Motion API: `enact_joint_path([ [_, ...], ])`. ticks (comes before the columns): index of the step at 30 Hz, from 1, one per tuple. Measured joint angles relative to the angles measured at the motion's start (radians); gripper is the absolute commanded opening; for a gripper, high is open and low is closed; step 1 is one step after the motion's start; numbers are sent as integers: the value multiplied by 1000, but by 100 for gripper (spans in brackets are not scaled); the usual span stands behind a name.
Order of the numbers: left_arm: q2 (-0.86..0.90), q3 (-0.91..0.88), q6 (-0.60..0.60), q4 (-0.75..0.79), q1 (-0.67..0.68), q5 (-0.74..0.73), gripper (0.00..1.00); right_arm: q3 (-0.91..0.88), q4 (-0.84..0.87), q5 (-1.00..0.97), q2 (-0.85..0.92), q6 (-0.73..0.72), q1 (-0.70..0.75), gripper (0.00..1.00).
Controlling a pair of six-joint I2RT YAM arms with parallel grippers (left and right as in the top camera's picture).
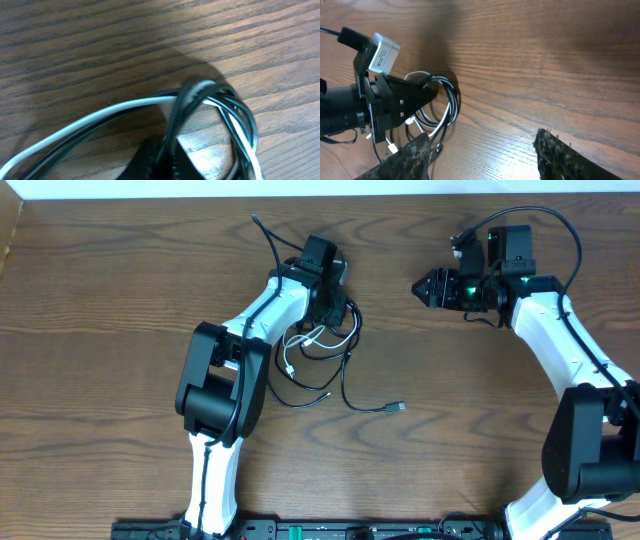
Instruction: Untangle cables
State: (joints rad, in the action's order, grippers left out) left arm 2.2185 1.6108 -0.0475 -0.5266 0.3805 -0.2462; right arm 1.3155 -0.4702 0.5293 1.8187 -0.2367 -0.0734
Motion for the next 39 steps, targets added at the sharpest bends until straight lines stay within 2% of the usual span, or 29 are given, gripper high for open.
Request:
enact_joint_path([
  [4, 0, 0, 0, -2, 0, 5, 7, 0, 1, 0, 0, 0, 0, 64],
  [9, -25, 0, 0, -12, 0, -64, 7, 0, 12, 29, 0, 12, -1, 61],
  [14, -194, 0, -8, -39, 0, -129, 7, 0, 42, 108, 0, 49, -10, 60],
  [18, -326, 0, -18, -63, 0, -149, 7, 0, 61, 146, 0, 62, -32, 62],
  [20, -343, 1, -24, -80, 0, -146, 7, 0, 72, 171, 0, 70, -40, 63],
  [25, -335, 1, -55, -171, 0, -35, 7, 0, 101, 253, 0, 90, -71, 64],
  [30, -335, 1, -131, -195, 0, 87, 7, 0, 124, 267, 0, 95, -117, 62],
  [33, -335, 1, -168, -196, 0, 103, 7, 0, 129, 198, 0, 64, -167, 64],
  [39, -335, 1, -215, -198, 16, 119, 8, 0, 155, -77, 0, -84, -316, 68],
])
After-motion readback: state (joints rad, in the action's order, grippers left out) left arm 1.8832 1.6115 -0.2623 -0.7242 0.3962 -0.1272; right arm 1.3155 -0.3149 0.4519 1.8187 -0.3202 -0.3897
